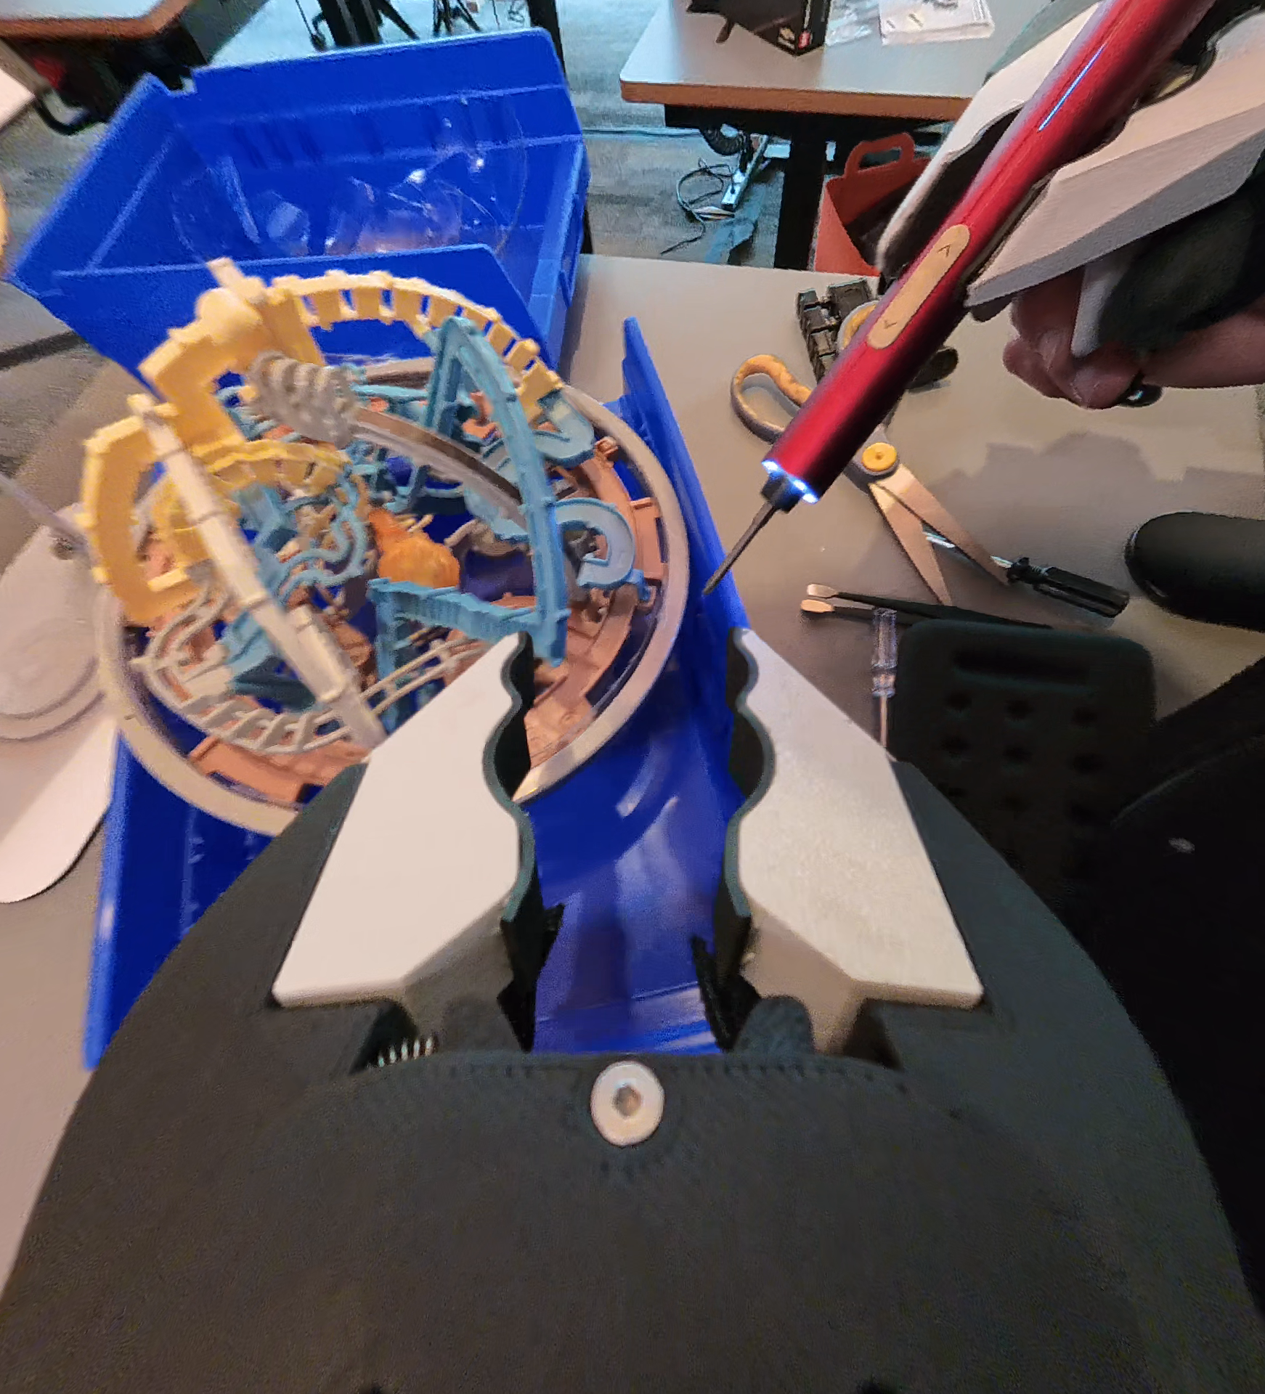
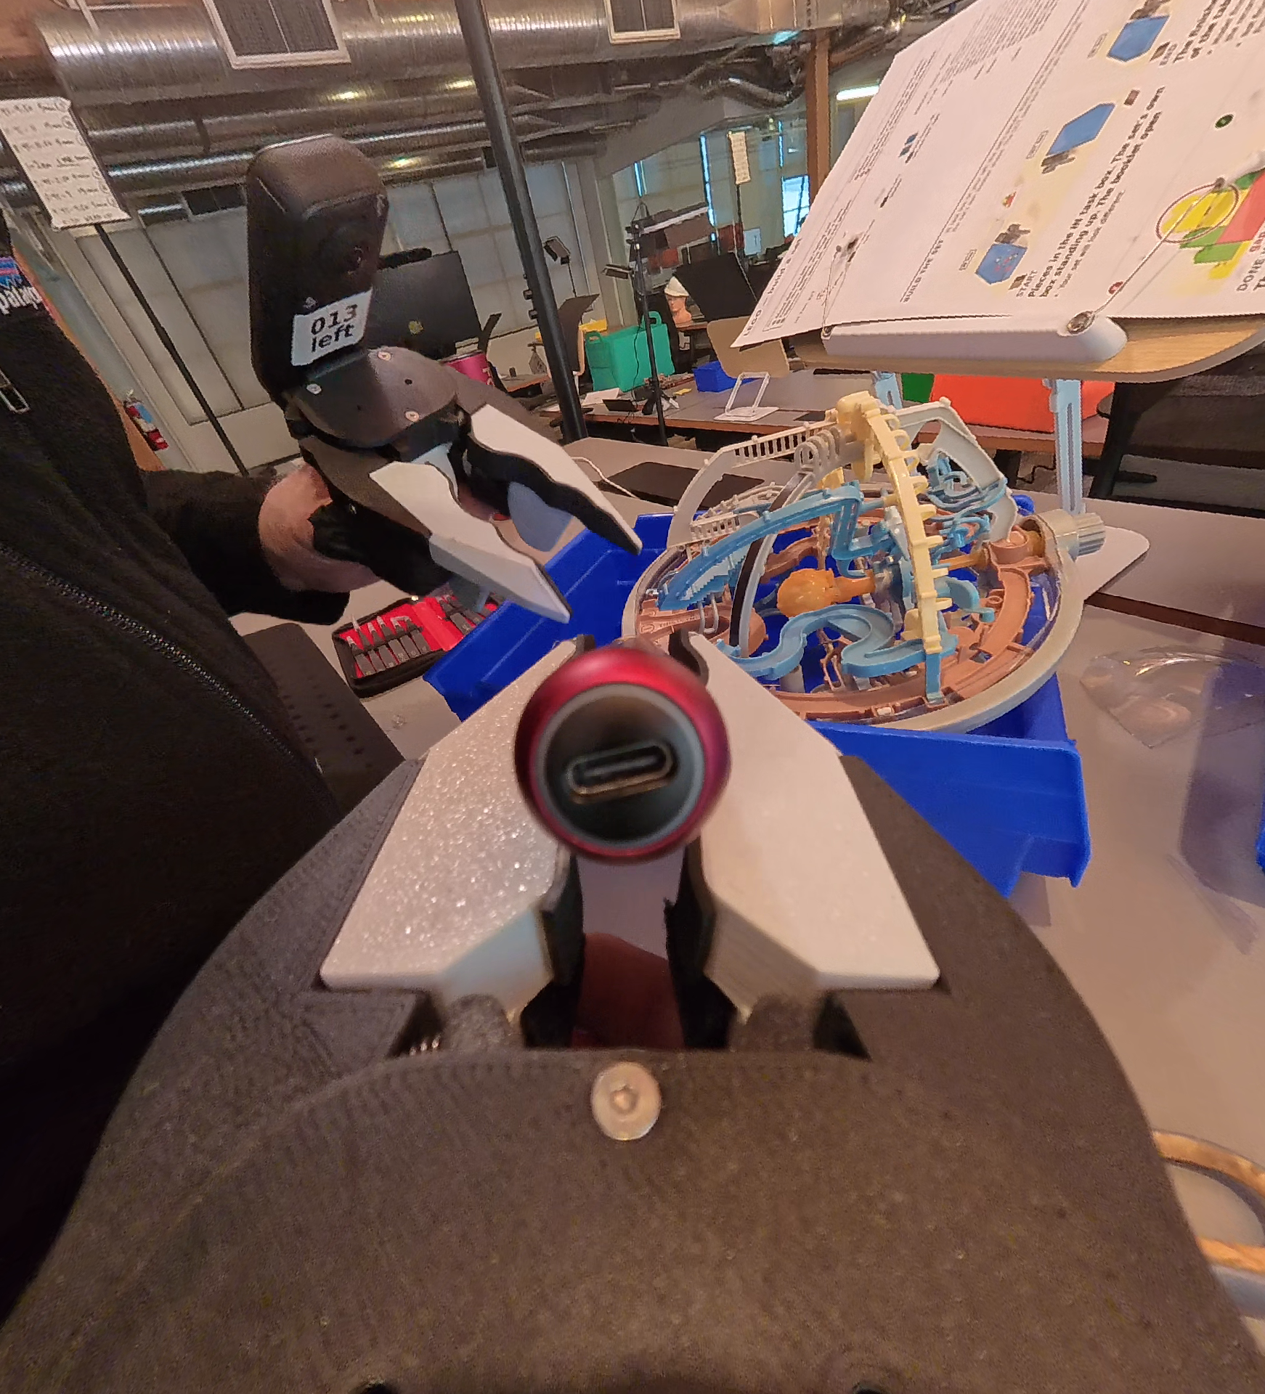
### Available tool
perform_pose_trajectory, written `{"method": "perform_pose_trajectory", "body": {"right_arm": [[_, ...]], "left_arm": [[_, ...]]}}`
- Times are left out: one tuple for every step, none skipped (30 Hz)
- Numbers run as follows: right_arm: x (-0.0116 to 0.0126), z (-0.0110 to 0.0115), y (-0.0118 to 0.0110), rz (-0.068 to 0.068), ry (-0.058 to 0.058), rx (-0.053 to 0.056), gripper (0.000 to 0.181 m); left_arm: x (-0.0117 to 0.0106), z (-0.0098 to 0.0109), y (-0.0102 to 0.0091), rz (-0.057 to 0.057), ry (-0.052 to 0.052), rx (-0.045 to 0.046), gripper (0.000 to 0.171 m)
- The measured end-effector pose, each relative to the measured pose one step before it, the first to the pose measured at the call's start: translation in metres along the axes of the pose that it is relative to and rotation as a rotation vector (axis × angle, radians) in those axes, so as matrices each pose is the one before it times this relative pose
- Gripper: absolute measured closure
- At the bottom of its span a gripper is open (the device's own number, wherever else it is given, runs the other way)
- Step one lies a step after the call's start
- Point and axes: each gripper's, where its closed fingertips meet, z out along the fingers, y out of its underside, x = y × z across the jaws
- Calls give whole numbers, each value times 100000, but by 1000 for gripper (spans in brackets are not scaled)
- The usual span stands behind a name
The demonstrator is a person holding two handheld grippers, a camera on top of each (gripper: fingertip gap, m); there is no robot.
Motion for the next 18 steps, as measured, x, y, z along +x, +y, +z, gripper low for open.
{"method": "perform_pose_trajectory", "body": {"right_arm": [[1, 29, -7, -15, -107, 21, 160], [-14, 32, -18, -41, -141, 41, 160], [-14, 53, -13, 19, -147, 62, 160], [0, 68, -4, -32, -101, -12, 160], [-21, 54, 6, -132, -137, -120, 160], [-21, 57, 0, -134, -139, -79, 160], [-17, 46, -11, -27, -118, 66, 160], [-7, 24, 5, 62, -139, 79, 160], [-4, 30, 18, 43, -73, -7, 160], [-1, 21, 22, 13, 15, -19, 160], [-9, 4, 4, 35, -58, 44, 160], [-21, -5, -15, -8, -56, 54, 160], [-21, -18, -21, -89, 8, -18, 160], [-11, -35, -20, -51, 43, 43, 160], [-7, -38, -24, 17, 101, 143, 160], [27, -51, -5, 30, 197, 126, 160], [31, -39, 28, 117, 220, 18, 160], [37, -39, 39, 91, 232, 12, 160]], "left_arm": [[-699, -518, 157, 949, -1632, -109, 123], [-852, -533, 170, 541, -1915, 52, 125], [-874, -444, 258, -391, -1293, -594, 126], [-893, -345, 408, -338, -1098, -1634, 126], [-1082, -293, 427, 439, -2413, -1759, 126], [-1011, -239, 249, 948, -2164, -829, 128], [-693, -74, 172, 1513, -236, -904, 130], [-659, 95, 291, 2464, -215, -2209, 130], [-653, 170, 230, 4131, -524, -1799, 128], [-456, 211, 113, 5315, 577, -1001, 127], [-511, 228, 71, 5302, 736, -1085, 125], [-638, 223, -40, 4137, 820, -749, 120], [-572, 219, -229, 2529, 2185, 500, 115], [-465, 245, -277, 1440, 3314, 1274, 112], [-583, 276, -146, 1168, 2755, 901, 107], [-251, 341, -26, 429, 4719, 428, 100], [46, 407, 120, -417, 6199, -675, 96], [-272, 444, 245, -136, 3530, -1413, 90]]}}
